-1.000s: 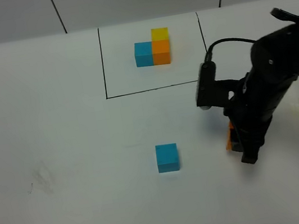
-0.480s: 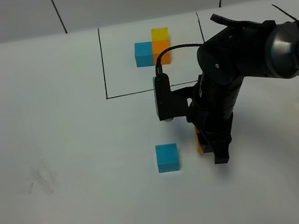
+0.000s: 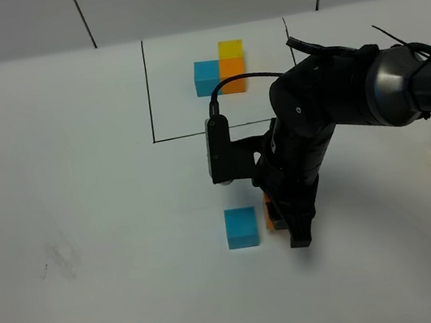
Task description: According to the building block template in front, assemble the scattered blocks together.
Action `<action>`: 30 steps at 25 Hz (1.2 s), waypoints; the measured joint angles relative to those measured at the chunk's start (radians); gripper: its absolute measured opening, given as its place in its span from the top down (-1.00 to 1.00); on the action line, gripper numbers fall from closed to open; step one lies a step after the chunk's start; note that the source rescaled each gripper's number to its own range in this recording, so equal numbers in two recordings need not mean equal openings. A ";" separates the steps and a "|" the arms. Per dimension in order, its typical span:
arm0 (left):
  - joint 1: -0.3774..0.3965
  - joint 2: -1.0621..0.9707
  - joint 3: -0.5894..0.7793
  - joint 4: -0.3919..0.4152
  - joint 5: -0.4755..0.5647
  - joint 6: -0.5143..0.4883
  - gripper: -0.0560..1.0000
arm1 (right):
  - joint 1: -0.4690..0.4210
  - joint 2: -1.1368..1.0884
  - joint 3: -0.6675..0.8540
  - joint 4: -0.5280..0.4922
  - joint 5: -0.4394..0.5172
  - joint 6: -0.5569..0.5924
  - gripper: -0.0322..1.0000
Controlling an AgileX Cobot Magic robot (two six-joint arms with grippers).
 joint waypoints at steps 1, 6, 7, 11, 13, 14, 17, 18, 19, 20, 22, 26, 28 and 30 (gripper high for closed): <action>0.000 0.000 0.000 0.000 0.000 0.000 -0.38 | 0.002 0.000 0.000 0.003 0.000 0.000 0.52; 0.000 0.000 0.000 0.000 0.000 0.000 -0.38 | 0.011 0.001 0.000 0.011 -0.002 0.001 0.52; 0.000 0.000 0.000 0.000 0.000 0.000 -0.38 | 0.013 0.003 0.000 0.012 -0.003 0.001 0.52; 0.000 0.000 0.000 0.000 0.000 0.000 -0.38 | 0.013 0.029 0.000 0.021 -0.011 0.001 0.52; 0.000 0.000 0.000 0.000 0.000 0.000 -0.38 | 0.013 0.038 0.000 0.022 -0.022 0.001 0.52; 0.000 0.000 0.000 0.000 0.000 0.000 -0.38 | 0.013 0.041 0.000 0.022 -0.027 -0.001 0.52; 0.000 0.000 0.000 0.000 0.000 0.000 -0.38 | 0.013 0.051 0.000 0.026 -0.032 -0.003 0.52; 0.000 0.000 0.000 0.000 0.000 0.000 -0.38 | 0.013 0.054 0.000 0.026 -0.033 -0.003 0.52; 0.000 0.000 0.000 0.000 0.000 0.000 -0.38 | 0.013 0.058 0.000 0.027 -0.033 -0.003 0.52; 0.000 0.000 0.000 0.000 0.000 0.000 -0.38 | 0.013 0.060 0.000 0.030 -0.035 -0.003 0.52; 0.000 0.000 0.000 0.000 0.000 0.000 -0.38 | 0.013 0.062 0.000 0.033 -0.037 -0.003 0.52; 0.000 0.000 0.000 0.000 0.000 0.001 -0.38 | 0.013 0.067 0.000 0.036 -0.047 -0.007 0.52; 0.000 0.000 0.000 0.000 0.000 0.001 -0.38 | 0.013 0.069 0.000 0.036 -0.052 -0.007 0.52; 0.000 0.000 0.000 0.000 0.000 0.001 -0.38 | 0.013 0.071 0.000 0.036 -0.053 -0.007 0.52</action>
